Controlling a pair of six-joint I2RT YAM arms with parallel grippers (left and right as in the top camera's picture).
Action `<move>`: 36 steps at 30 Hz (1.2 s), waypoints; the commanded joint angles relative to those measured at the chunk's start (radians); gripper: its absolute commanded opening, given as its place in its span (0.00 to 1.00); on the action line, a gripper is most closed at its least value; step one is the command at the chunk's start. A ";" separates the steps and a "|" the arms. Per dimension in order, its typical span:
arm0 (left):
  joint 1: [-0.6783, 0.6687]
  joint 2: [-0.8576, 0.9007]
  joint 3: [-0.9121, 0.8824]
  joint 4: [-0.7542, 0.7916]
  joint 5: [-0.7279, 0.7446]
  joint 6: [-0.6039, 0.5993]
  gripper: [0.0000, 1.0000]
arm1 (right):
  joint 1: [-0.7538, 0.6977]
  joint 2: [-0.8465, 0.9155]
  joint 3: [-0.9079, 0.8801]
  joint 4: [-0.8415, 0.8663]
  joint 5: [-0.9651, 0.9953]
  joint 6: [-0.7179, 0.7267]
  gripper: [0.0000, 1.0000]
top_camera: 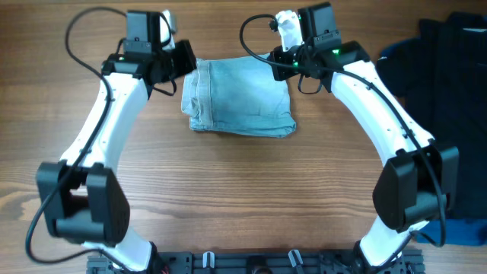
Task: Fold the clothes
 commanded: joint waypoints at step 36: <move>-0.023 0.306 0.007 0.352 -0.107 0.098 0.04 | -0.014 -0.034 -0.463 0.109 -0.043 0.124 0.06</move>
